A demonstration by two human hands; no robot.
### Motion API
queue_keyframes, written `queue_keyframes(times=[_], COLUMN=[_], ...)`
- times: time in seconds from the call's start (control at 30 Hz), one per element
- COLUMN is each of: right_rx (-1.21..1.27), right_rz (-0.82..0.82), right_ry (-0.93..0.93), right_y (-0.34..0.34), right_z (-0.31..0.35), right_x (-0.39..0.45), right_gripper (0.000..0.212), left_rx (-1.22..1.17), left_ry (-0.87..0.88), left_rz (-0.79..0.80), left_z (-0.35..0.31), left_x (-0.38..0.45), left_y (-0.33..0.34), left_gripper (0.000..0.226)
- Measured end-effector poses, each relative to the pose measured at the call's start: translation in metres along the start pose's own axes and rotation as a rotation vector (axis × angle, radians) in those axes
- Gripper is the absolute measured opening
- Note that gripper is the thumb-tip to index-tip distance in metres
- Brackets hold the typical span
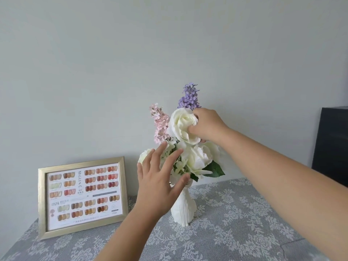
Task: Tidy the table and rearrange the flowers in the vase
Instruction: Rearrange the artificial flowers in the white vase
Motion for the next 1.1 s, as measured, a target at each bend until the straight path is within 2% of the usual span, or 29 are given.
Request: queue_keyframes(times=[0.1,0.27,0.4,0.57,0.67,0.73,0.8,0.87,0.93,0.97,1.03,1.1], right_rx=[-0.073,0.075,0.048,0.014,0.023,0.023,-0.003,0.007,0.115,0.22,0.433,0.485], right_rz=[0.044,0.249,0.235,0.405,0.324,0.31,0.386,0.418,0.336,0.254,0.053,-0.005], right_ry=[-0.045,-0.036,-0.063,-0.036,-0.048,-0.048,-0.058,-0.047,-0.024,0.019,0.159,0.314], right_y=[-0.009,-0.007,0.001,0.018,0.019,0.021,0.024,0.014,-0.007,-0.019,-0.036,-0.035], right_z=[0.006,0.019,0.016,0.01,0.01,0.009,0.008,0.006,0.0,-0.007,-0.032,-0.064], right_x=[0.004,0.005,0.01,0.004,0.002,-0.002,-0.007,-0.009,-0.006,-0.005,-0.01,-0.023], right_gripper=[0.027,0.052,0.05,0.053,0.054,0.046,0.031,0.04,0.056,0.053,0.03,0.022], left_rx=[0.015,0.028,0.039,0.043,0.045,0.05,0.061,0.062,0.059,0.062,0.079,0.069], left_ry=[-0.004,-0.005,-0.005,-0.001,-0.003,-0.004,0.006,0.013,0.004,-0.007,-0.028,-0.059], left_rz=[0.011,0.019,0.028,0.023,0.022,0.029,0.029,0.018,-0.003,-0.016,-0.045,-0.079], left_z=[0.002,0.004,0.002,0.002,0.003,0.002,0.002,0.003,0.005,0.005,0.005,0.003], left_x=[0.002,0.001,0.002,0.003,0.003,0.003,0.003,0.002,0.001,0.0,-0.004,-0.007], left_y=[-0.002,-0.001,0.002,0.001,0.0,0.001,0.002,0.001,0.0,-0.001,-0.001,0.001], left_gripper=[0.058,0.058,0.056,0.057,0.057,0.057,0.057,0.057,0.058,0.059,0.061,0.065])
Point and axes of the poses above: each hand's wrist, its own x-axis towards the middle knuckle, its own y-axis out of the palm, z = x × y, the point moved 4 cm from there along x, towards the middle knuckle, and after that the axes turned 12 degrees about -z, right-handed, at the moved point
